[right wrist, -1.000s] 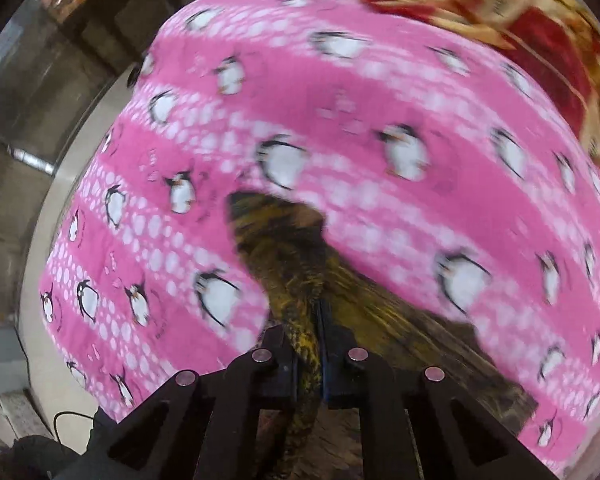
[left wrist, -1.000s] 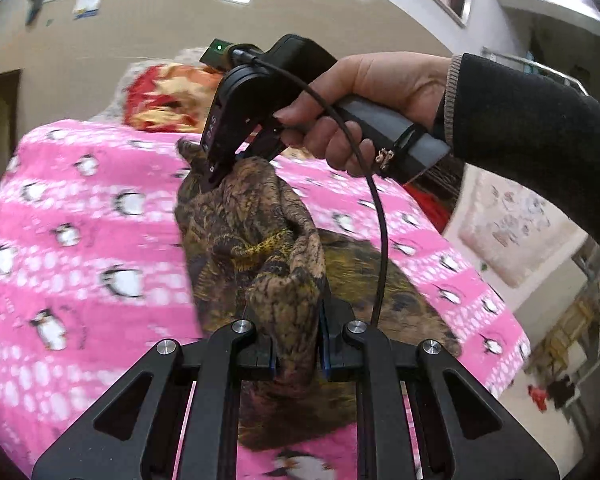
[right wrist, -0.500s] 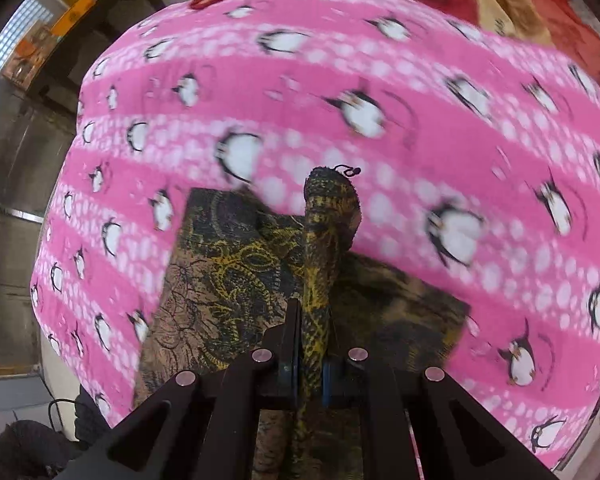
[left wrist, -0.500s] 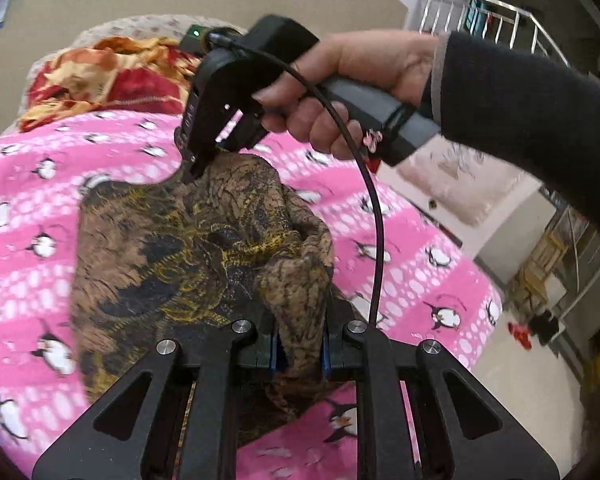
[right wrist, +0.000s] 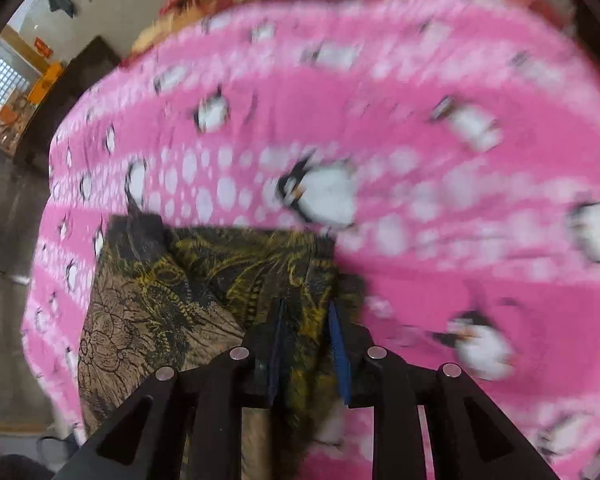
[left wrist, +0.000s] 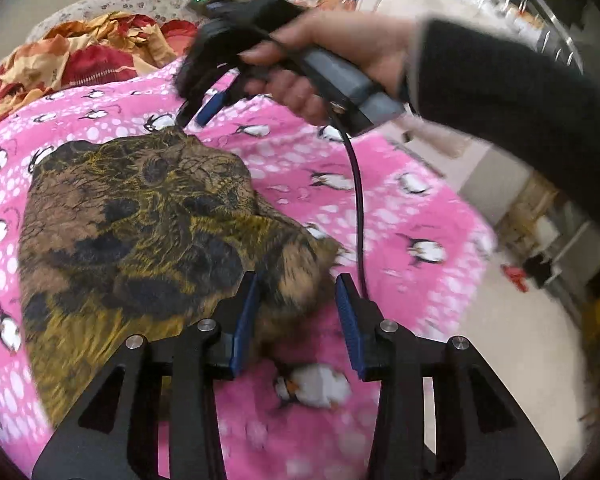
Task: Fold small clothes
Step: 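Release the garment and smooth the folded bundle with both grippers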
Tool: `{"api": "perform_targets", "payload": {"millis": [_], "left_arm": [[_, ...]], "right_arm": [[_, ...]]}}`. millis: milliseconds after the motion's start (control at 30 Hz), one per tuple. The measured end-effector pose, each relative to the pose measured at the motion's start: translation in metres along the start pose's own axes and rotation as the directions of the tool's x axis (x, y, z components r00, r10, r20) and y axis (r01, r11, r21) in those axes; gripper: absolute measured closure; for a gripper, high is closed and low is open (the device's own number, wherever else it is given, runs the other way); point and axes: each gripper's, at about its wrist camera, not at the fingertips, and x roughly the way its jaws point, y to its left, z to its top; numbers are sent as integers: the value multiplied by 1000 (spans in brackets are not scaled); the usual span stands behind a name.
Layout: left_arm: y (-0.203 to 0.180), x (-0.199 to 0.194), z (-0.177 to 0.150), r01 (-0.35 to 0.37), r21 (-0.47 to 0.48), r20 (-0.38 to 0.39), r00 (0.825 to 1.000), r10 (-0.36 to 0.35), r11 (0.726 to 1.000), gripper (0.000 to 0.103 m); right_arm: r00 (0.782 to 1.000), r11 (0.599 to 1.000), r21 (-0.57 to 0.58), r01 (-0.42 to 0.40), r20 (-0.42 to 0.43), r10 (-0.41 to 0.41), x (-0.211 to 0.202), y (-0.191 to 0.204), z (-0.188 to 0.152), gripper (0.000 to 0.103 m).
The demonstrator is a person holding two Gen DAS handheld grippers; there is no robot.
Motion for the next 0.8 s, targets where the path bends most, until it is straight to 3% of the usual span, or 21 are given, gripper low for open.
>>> {"api": "perform_targets", "payload": {"millis": [67, 133, 200, 233, 300, 367, 433, 467, 500, 567, 633, 700, 767, 800], "left_arm": [[18, -36, -4, -5, -39, 54, 999, 7, 999, 65], [40, -59, -5, -62, -88, 95, 993, 71, 994, 64], [73, -77, -8, -133, -180, 136, 978, 159, 975, 64], [88, -77, -10, -161, -222, 124, 974, 192, 962, 67], [114, -60, -17, -201, -272, 23, 976, 215, 941, 91], [124, -33, -34, -201, -285, -91, 979, 182, 937, 91], [117, -26, -48, -210, -235, -52, 978, 203, 949, 91], [110, -26, -48, -241, -202, -45, 970, 237, 949, 91], [108, -26, -48, -248, -199, -46, 969, 244, 948, 91], [109, -31, -45, -228, -205, -40, 974, 224, 952, 91], [116, -43, -32, -202, -251, -39, 979, 199, 947, 91], [125, -52, -11, -198, -288, 18, 977, 212, 937, 91], [134, -48, 17, -216, -315, 62, 967, 247, 924, 91], [142, -45, 31, -230, -338, 70, 961, 268, 913, 91]], "right_arm": [[995, 999, -49, 16, 97, -12, -36, 8, -13, 82], [978, 991, -135, 7, 207, 22, -73, 29, -41, 78], [959, 967, -250, -39, 263, 107, -94, 51, -76, 63], [954, 950, -310, -50, 266, 137, -98, 65, -95, 62], [961, 906, -421, -43, 231, 153, -92, 95, -134, 62], [978, 876, -482, -28, 166, 123, -70, 111, -169, 64], [993, 872, -487, 57, 117, 0, -38, 102, -198, 68], [988, 882, -461, 94, 150, -27, -28, 92, -210, 68], [974, 902, -424, 77, 224, 22, -32, 82, -220, 68], [968, 917, -392, 77, 251, 26, -34, 78, -225, 68], [976, 909, -408, 92, 219, 0, -38, 83, -220, 68], [980, 914, -392, 106, 198, -29, -50, 90, -209, 68], [962, 932, -327, 158, 262, -71, -69, 103, -189, 67], [950, 943, -273, 192, 295, -108, -76, 107, -175, 61]]}}
